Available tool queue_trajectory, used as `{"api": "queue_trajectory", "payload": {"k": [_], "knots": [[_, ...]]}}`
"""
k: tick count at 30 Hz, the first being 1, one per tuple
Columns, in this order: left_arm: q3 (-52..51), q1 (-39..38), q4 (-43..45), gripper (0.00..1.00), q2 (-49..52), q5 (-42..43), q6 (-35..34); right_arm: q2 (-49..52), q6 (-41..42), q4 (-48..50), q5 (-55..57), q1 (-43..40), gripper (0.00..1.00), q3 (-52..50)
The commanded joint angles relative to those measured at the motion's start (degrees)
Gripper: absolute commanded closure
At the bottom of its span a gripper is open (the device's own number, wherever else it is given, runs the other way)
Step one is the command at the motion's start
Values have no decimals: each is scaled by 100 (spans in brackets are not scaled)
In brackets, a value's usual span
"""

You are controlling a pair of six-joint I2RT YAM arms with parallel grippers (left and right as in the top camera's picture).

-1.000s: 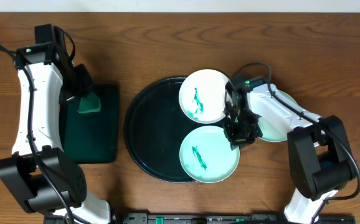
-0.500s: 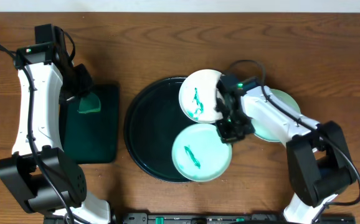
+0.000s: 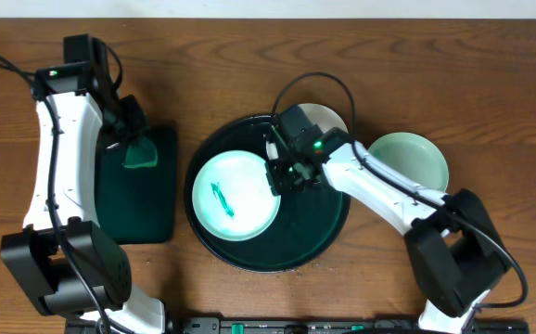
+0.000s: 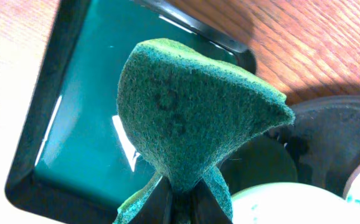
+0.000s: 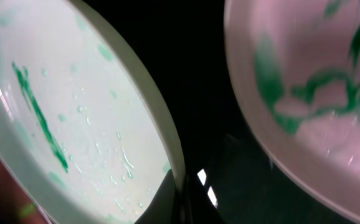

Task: Clean dirty plates on tray and stack at the side
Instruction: 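Bring left gripper with sponge over the gripped plate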

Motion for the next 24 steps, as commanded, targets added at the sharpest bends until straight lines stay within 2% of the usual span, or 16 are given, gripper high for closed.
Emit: {"api": "queue_trajectory", "payload": {"k": [1, 4, 8, 11, 14, 18, 20, 24], "knots": [[4, -94, 9, 93, -13, -37, 52, 111, 560, -105, 151, 151, 99, 72], [4, -111, 7, 93, -13, -35, 50, 120, 791, -190, 280, 151, 98, 70], [4, -111, 7, 93, -13, -35, 52, 278, 876, -162, 337, 136, 85, 70], [4, -111, 11, 93, -13, -35, 94, 457, 874, -105, 284, 101, 80, 76], [7, -111, 50, 93, -15, -31, 162, 535, 874, -76, 107, -26, 82, 101], [20, -111, 66, 93, -149, -26, 160, 645, 874, -37, 11, -79, 89, 101], [20, -111, 22, 93, -330, -26, 160, 686, 872, -28, -4, -90, 99, 105], [-28, -151, -428, 93, -678, 291, 144, 688, 874, 85, -28, -149, 99, 105]]}}
